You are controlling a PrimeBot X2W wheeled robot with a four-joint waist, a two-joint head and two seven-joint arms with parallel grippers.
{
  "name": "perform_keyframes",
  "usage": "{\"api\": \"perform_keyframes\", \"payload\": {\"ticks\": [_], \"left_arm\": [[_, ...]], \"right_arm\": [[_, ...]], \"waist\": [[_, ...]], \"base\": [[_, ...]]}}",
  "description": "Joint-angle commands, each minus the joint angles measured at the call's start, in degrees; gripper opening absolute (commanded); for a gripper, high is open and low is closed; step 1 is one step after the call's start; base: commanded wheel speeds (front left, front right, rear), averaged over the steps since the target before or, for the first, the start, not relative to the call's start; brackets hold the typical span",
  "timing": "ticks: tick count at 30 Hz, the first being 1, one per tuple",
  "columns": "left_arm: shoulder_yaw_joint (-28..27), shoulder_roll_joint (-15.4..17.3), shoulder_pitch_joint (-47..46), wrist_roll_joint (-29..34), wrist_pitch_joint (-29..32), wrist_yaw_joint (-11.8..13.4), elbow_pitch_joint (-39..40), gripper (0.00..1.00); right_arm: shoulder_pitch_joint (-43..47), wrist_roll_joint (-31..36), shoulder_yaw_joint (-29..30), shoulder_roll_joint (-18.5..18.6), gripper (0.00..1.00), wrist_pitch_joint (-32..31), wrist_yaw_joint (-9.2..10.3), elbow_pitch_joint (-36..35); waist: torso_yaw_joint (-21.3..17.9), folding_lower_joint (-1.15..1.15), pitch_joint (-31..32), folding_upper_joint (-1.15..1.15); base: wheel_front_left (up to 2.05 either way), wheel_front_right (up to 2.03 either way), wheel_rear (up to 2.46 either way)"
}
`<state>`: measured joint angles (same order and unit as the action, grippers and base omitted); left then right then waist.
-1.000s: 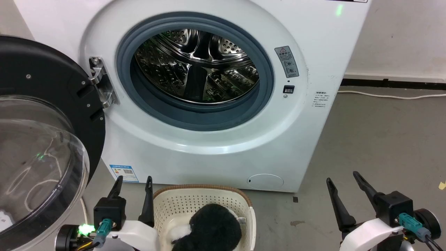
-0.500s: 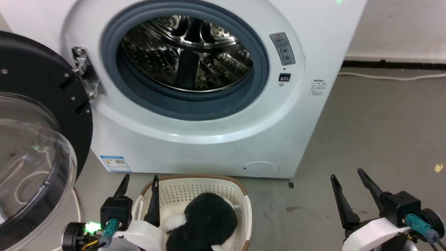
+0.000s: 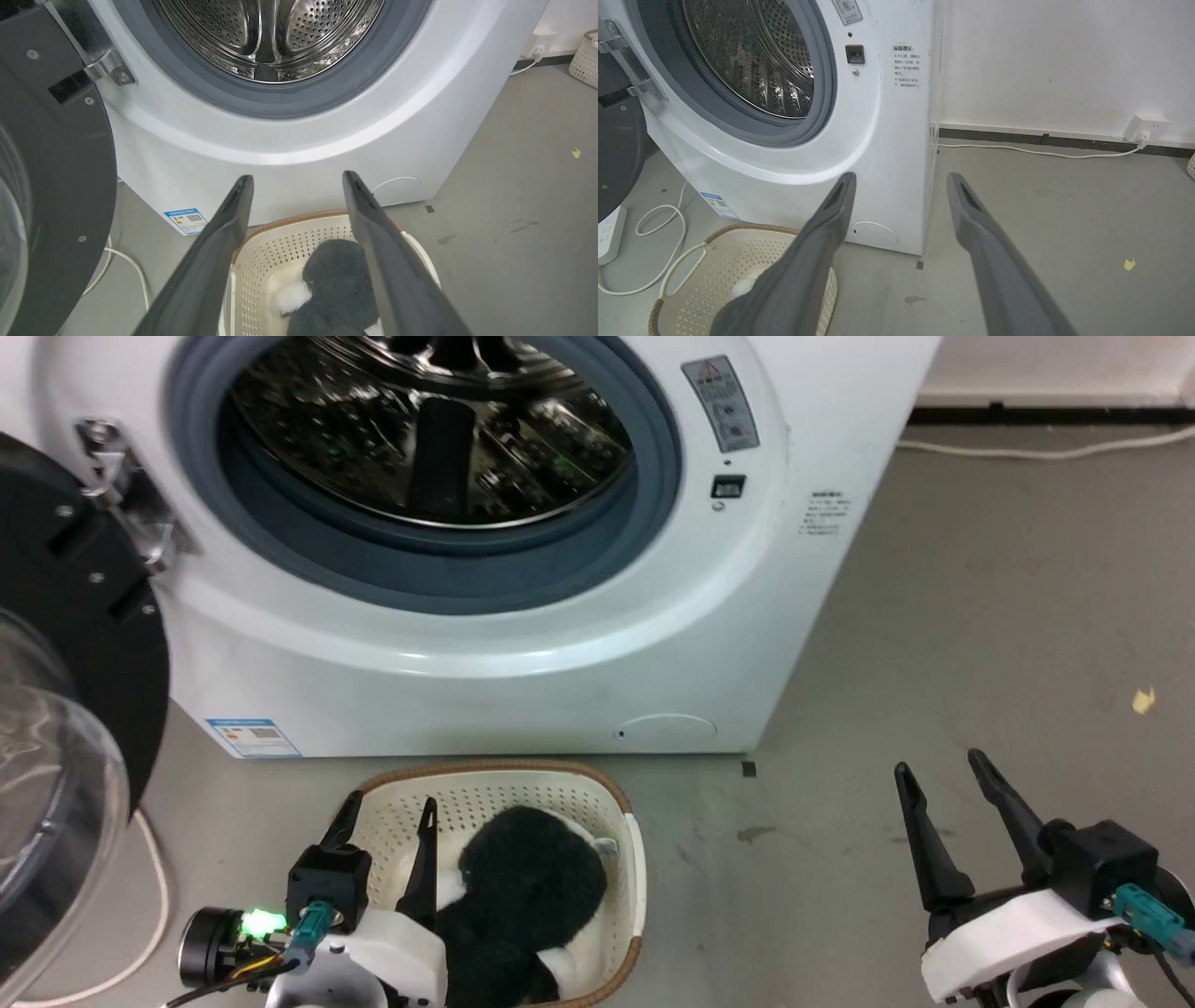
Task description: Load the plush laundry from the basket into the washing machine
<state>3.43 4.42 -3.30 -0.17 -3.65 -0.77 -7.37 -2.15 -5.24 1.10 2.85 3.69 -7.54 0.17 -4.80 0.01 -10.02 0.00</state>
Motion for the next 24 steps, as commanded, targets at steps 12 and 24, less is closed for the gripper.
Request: {"api": "perform_keyframes", "payload": {"ticks": [12,24], "left_arm": [[1.92,1.57,-6.05,-1.71,-0.10,-1.47,-9.15,1.00],[5.88,4.56,-12.60,-5.45,3.01,-2.57,-19.55,1.00]], "right_arm": [[-2.78,-3.57,-0.07,0.01,1.00,1.88,0.02,-0.46],[-4.90,-6.52,-0.82,0.01,1.00,3.43,0.03,-0.62]], "waist": [[-3.29,-0.01,-6.10,0.00],[-6.29,-0.01,-12.41,0.00]], "base": [[0.00,0.00,0.00],[0.00,0.00,0.00]]}}
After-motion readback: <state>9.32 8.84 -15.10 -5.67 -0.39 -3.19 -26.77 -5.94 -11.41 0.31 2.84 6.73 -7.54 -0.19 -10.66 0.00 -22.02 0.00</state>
